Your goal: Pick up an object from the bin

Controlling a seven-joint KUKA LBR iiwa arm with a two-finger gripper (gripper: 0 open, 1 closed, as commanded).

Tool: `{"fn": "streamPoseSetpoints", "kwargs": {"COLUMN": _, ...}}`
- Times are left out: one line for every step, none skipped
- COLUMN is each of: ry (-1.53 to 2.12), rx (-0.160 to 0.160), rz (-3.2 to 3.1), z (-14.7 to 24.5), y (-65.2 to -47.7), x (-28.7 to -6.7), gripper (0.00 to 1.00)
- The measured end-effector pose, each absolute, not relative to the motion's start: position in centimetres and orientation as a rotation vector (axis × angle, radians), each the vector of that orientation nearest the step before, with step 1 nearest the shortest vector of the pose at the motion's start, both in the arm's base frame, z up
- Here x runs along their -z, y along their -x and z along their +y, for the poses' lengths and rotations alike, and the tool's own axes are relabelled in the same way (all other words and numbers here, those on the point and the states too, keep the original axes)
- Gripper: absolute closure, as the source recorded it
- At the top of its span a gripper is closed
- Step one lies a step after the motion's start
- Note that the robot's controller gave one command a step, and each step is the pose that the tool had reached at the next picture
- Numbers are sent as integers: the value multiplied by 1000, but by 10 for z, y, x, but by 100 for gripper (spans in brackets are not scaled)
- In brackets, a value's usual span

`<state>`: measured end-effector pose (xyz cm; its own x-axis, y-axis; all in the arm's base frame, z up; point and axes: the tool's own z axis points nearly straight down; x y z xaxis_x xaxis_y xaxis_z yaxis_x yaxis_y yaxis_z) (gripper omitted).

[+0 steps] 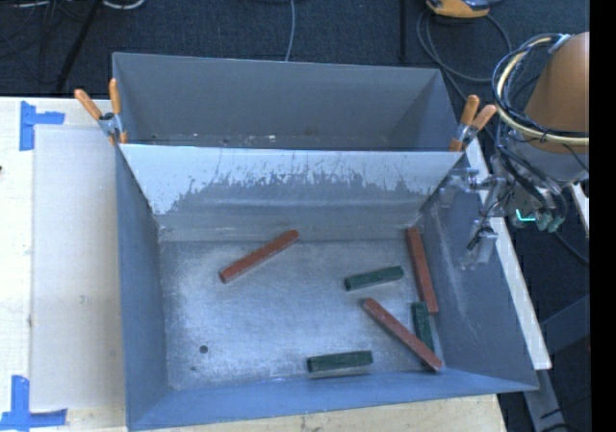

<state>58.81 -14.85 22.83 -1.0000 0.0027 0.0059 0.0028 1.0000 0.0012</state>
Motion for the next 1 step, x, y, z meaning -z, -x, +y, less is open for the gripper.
{"fn": "streamPoseSetpoints", "kwargs": {"ry": -78, "rx": 5, "rz": -3147, "z": -58, "y": -610, "x": -263, "gripper": 0}}
